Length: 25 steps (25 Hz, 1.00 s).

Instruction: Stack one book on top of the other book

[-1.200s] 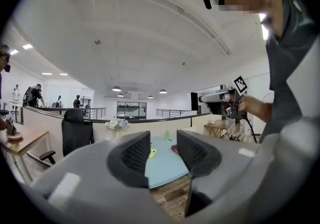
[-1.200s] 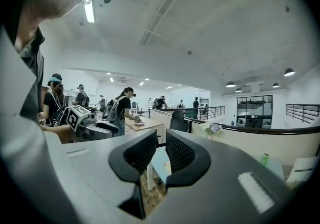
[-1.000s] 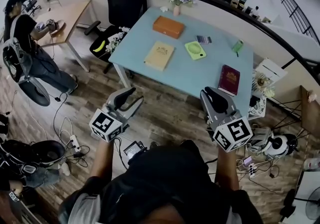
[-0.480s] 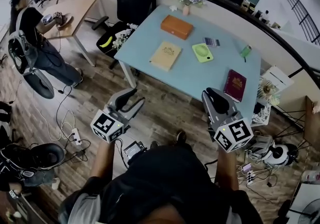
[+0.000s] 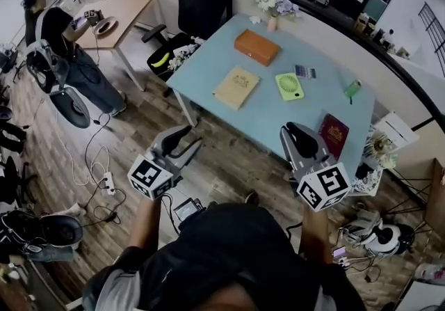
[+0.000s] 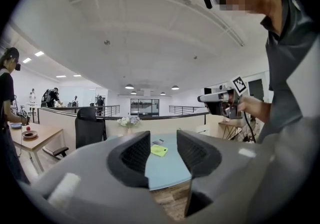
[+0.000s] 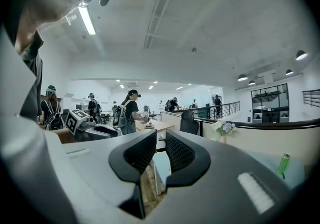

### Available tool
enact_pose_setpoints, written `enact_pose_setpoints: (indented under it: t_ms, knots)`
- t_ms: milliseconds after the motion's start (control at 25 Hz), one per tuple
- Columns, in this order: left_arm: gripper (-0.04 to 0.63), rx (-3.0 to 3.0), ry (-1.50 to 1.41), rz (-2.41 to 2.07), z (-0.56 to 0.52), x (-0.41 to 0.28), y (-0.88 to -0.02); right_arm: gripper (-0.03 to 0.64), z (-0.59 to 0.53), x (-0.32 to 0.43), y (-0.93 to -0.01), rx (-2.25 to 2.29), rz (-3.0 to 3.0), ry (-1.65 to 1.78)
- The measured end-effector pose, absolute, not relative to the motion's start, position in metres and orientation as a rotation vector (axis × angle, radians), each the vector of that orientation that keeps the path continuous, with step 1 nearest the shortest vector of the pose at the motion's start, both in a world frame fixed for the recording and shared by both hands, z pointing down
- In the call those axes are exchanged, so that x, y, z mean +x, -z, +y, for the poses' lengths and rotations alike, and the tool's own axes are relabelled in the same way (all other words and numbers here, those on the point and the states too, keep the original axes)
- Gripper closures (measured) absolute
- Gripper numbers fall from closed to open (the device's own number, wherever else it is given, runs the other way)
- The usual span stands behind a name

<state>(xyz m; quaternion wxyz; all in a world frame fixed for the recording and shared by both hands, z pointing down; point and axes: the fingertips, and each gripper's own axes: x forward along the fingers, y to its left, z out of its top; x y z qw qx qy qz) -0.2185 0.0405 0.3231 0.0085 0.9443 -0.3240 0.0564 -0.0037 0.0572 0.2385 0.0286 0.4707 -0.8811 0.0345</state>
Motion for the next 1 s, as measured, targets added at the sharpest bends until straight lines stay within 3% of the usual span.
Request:
enact_pose_setpoints:
  t_ms: [1000]
  knots:
    - [0.376, 2.843, -0.215, -1.302, 0.026, -0.126, -0.313, 0.578, 0.006, 0.093, -0.239, 1.211, -2.888, -0.121]
